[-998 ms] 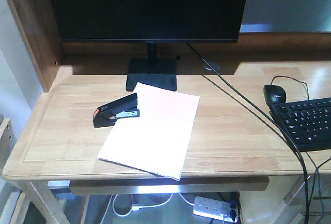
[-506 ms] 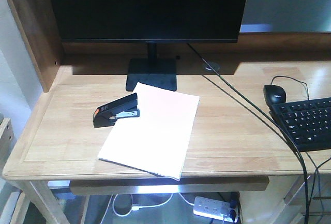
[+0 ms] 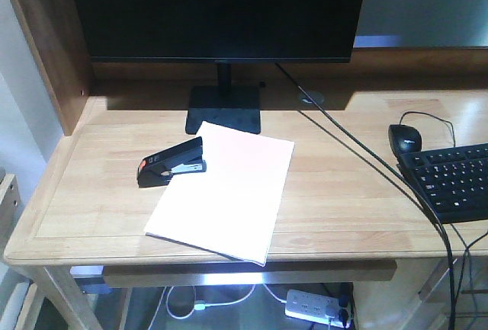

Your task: Grab stapler and paper to desk for stapling

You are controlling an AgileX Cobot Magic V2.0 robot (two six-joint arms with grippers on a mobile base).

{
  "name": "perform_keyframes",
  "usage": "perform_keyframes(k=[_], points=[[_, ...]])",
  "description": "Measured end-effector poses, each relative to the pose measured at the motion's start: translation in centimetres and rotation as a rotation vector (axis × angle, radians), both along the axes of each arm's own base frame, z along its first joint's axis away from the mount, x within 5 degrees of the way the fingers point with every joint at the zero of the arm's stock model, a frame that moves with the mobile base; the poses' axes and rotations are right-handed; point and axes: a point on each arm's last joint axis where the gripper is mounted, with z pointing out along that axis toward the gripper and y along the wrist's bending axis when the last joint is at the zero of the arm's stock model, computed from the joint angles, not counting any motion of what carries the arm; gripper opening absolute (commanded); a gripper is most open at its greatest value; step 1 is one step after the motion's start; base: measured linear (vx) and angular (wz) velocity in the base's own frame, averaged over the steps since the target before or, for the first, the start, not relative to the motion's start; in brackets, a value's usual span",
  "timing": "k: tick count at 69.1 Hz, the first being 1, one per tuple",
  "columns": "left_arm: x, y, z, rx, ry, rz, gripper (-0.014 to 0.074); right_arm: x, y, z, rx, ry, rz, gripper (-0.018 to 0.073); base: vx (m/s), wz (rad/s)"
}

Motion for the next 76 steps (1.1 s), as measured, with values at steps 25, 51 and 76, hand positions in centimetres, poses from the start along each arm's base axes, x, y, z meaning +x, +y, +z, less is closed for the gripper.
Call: perform_keyframes(k=[25,51,76], points=[[0.0,0.0,-0.01,0.0,0.001,0.0,-0.0006,0.0,0.0,-0.01,0.008,0.001,0.0,-0.001,0.0,0.0],[0.0,0.0,-0.01,0.0,0.001,0.0,-0.0006,0.0,0.0,-0.01,0.008,0.001,0.0,-0.001,0.0,0.0],[0.0,0.0,-0.01,0.0,0.001,0.0,-0.0006,0.0,0.0,-0.01,0.008,0.001,0.0,-0.001,0.0,0.0]])
